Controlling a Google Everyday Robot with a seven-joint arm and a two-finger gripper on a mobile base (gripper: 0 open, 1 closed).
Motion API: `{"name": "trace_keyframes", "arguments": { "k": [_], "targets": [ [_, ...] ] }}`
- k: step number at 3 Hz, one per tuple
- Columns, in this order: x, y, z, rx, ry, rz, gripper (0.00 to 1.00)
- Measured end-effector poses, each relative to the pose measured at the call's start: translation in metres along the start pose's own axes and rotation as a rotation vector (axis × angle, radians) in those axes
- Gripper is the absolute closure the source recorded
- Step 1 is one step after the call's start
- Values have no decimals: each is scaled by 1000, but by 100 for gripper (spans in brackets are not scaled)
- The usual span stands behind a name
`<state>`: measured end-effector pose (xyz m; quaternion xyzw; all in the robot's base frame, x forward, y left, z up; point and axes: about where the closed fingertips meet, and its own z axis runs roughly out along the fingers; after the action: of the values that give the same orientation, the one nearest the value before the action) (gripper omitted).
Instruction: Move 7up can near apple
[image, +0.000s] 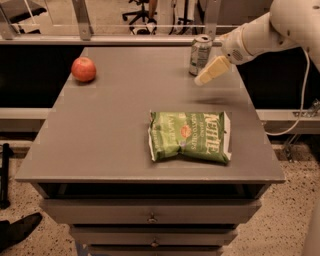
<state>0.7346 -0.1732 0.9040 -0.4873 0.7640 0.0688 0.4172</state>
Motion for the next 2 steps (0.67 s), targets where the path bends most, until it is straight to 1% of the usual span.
{"name": "trace_keyframes", "arguments": {
  "k": [1,2],
  "targets": [
    [-13,-27,30,28,-117,92,0],
    [-16,-45,43,57,-208,183,0]
  ]
}}
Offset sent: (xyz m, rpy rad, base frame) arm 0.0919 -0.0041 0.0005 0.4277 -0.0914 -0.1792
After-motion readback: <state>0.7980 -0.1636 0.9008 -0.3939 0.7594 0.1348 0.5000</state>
